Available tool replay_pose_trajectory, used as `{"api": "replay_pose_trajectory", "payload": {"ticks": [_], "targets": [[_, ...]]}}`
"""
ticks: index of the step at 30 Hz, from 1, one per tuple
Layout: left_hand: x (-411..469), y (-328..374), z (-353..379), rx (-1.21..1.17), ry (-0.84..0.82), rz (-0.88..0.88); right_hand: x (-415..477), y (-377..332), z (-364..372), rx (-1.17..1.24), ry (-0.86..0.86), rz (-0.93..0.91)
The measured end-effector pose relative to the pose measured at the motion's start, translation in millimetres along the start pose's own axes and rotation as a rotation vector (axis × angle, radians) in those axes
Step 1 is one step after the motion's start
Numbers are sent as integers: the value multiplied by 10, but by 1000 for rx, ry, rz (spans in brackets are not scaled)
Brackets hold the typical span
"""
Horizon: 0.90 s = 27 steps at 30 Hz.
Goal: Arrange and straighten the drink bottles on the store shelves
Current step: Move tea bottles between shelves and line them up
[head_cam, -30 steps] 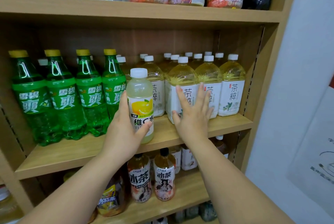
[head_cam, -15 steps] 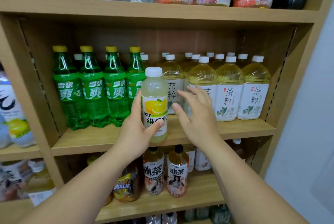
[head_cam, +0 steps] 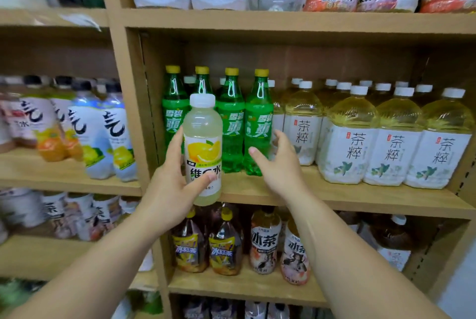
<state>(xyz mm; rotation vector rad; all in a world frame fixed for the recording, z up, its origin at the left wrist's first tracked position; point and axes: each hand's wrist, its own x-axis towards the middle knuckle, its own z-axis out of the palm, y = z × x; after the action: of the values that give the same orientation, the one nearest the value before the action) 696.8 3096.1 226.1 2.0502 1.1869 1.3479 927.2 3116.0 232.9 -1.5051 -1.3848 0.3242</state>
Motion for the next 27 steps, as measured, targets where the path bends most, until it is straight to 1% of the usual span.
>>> {"api": "replay_pose_trajectory", "payload": {"ticks": [4, 10, 11, 13, 14, 16, 18, 20, 24, 27], "targets": [[102, -127, -204, -71, 1, -9, 159, -30, 175, -26, 29, 76], [202, -235, -344, -166, -9, 2, 140, 98, 317, -79, 104, 107], [191, -232, -363, -177, -8, 9, 114, 89, 335, -98, 141, 104], [151, -235, -412, -182, 0, 20, 31, -5, 385, -143, 269, 47], [120, -243, -444, -180, 8, 20, -22, -99, 421, -149, 322, -20], [33, -264, -524, -168, 29, 10, -131, -338, 530, -124, 359, -181], [-66, -304, -634, -139, 51, -7, -232, -571, 685, -66, 330, -286], [-157, -386, -788, -122, 81, -34, -298, -735, 882, -3, 279, -347], [-274, -603, -1177, -65, 137, -57, -418, -933, 1339, 48, 173, -395], [-297, -827, -1508, -28, 169, -55, -495, -1113, 1658, 60, 153, -448]]}}
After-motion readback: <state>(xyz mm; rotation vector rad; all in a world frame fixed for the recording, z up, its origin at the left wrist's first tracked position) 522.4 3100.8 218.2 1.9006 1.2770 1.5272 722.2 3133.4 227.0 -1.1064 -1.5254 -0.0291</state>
